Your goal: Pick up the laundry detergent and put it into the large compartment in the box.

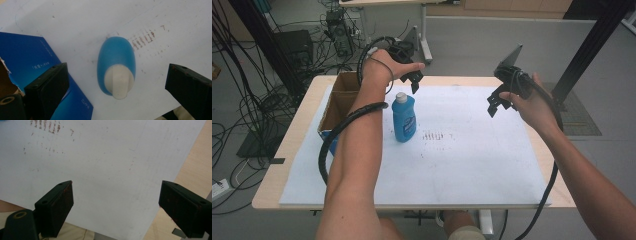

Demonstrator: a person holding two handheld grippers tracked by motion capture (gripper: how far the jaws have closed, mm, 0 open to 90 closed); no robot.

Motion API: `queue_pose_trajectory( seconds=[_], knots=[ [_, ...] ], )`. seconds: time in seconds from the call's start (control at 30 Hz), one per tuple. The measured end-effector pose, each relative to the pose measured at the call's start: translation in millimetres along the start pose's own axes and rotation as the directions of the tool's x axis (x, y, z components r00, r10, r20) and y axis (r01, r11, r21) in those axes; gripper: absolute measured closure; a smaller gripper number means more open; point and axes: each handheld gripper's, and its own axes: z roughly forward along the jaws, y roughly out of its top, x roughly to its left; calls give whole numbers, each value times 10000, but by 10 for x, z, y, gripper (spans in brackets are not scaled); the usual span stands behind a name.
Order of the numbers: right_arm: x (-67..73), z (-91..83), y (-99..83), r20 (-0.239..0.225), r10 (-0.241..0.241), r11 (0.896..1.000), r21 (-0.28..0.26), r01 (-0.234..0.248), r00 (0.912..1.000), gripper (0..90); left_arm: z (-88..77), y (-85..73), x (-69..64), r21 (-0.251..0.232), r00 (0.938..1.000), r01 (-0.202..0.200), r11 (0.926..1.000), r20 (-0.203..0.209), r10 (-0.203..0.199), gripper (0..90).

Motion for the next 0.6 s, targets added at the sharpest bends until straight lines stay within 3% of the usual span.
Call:
queue_pose_trajectory(
  seconds=[0.6],
  knots=[
    [-38,56,-9,-55,36,10000,93,-35,10000,123,339,78,-52,501,9988,-478,9976,-19,480,60]
  ],
)
